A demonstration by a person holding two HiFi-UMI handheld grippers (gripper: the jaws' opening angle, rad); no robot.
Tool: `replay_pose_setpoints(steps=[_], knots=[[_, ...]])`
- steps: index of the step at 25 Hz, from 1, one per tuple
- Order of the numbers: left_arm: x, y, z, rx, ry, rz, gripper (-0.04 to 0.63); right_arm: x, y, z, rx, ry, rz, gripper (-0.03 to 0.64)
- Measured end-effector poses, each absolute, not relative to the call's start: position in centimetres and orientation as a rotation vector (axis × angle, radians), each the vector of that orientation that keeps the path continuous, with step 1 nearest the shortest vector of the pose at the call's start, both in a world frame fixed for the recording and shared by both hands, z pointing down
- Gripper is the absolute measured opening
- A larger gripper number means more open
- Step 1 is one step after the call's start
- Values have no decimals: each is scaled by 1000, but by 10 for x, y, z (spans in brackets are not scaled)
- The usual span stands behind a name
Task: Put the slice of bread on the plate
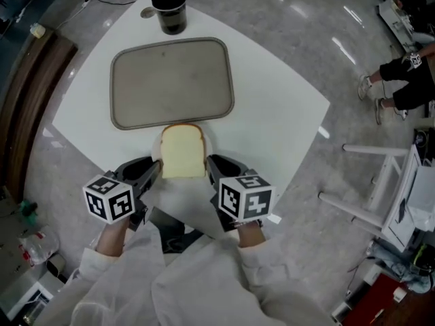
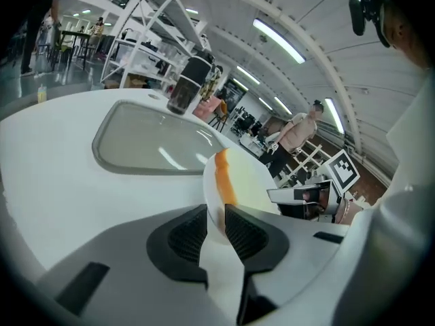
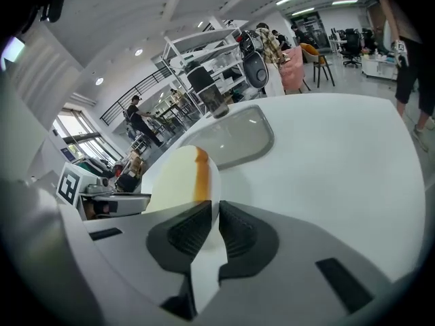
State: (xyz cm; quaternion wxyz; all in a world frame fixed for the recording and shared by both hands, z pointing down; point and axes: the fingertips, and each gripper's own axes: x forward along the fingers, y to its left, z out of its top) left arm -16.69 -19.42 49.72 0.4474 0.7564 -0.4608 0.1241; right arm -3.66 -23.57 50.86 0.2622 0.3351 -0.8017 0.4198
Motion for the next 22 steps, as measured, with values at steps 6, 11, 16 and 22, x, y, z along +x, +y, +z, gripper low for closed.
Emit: replay_pose_setpoints(steps=[6, 11, 16, 22], knots=[[-192, -232, 489, 1917, -1094, 294, 80, -60, -265, 500, 952, -2164, 1139, 44], [-210, -264, 491, 1947, -1077, 296, 80, -75, -287, 502, 972, -2148, 1149, 44], [-224, -293, 490, 1972, -1069, 308, 80, -88, -305, 508, 983, -2122, 1186, 44], [-240, -326, 496, 1982, -1063, 286, 80, -104, -339, 515, 1021, -2109, 1193, 44]])
